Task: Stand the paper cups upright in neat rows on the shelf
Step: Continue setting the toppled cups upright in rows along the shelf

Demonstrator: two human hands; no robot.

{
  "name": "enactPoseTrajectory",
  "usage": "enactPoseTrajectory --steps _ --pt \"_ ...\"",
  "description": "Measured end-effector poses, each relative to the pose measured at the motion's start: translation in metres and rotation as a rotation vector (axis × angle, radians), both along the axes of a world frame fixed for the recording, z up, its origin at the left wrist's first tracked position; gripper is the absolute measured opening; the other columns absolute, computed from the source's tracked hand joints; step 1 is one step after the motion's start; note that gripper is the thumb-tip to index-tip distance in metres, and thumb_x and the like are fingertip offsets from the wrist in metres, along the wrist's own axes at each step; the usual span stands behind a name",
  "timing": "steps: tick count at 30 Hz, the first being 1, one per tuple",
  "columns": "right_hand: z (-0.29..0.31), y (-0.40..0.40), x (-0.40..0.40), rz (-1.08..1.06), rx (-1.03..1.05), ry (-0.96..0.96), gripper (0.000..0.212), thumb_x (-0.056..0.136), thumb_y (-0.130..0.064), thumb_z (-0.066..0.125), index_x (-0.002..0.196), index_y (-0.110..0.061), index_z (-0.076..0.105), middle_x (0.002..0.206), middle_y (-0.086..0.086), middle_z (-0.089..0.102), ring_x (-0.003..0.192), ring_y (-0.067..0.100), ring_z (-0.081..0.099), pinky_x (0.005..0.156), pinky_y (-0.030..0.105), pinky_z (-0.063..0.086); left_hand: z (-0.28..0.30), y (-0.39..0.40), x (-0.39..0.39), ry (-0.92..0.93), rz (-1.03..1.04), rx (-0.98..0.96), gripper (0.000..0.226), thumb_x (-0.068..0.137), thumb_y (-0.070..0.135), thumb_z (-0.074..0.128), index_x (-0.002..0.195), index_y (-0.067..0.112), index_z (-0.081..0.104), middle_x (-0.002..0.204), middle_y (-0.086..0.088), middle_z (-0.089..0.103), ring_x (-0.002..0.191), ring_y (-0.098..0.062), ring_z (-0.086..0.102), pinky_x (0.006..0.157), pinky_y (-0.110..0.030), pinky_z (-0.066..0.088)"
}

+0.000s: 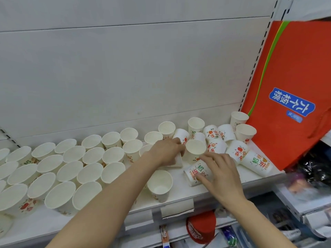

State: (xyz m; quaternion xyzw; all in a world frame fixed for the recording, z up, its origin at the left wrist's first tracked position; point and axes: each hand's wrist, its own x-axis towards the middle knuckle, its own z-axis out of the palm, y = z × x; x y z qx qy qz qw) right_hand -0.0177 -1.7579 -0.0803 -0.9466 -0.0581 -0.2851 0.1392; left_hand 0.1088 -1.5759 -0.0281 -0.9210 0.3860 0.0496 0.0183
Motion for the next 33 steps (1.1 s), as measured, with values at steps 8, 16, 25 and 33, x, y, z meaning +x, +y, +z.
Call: enactPoseTrajectory --steps 8,16,25,33 --pt "-0.009 -0.006 -0.012 -0.117 0.063 0.048 0.059 0.075 -0.042 0.074 0.126 -0.018 0.057 0.109 0.000 0.063 0.105 0.024 0.049 0.090 0.042 0.044 0.016 0.020 -0.019 -0.111 0.106 -0.140 0.012 0.082 0.040 0.069 0.090 0.031 0.068 0.124 0.014 0.047 0.113 -0.012 0.042 0.070 -0.026 0.035" --pt "-0.012 0.017 -0.010 -0.050 0.525 0.131 0.044 0.075 -0.020 0.078 0.116 -0.028 0.063 0.085 -0.020 0.054 0.092 0.013 0.049 0.081 0.028 0.039 0.025 0.030 -0.015 0.141 0.194 -0.282 0.029 0.076 0.059 0.069 0.088 0.033 0.071 0.105 0.017 0.063 0.097 -0.005 0.055 0.080 -0.032 0.048" --pt "-0.018 0.033 -0.011 0.363 0.089 -0.251 0.029 0.073 0.000 0.069 0.095 -0.018 0.070 0.082 -0.005 0.062 0.075 0.021 0.052 0.072 0.035 0.040 0.033 -0.038 0.073 -0.081 0.188 -0.027 0.046 0.091 0.035 0.060 0.135 0.027 0.052 0.132 0.002 0.055 0.125 -0.022 0.045 0.093 -0.037 0.045" --pt "-0.014 0.017 -0.018 0.306 0.155 -0.197 0.025 0.084 -0.023 0.069 0.108 -0.015 0.069 0.110 -0.001 0.064 0.098 0.021 0.055 0.083 0.034 0.045 0.003 -0.062 0.098 0.041 0.177 0.023 0.039 0.083 0.026 0.066 0.122 0.027 0.063 0.117 0.004 0.066 0.110 -0.020 0.058 0.081 -0.029 0.046"
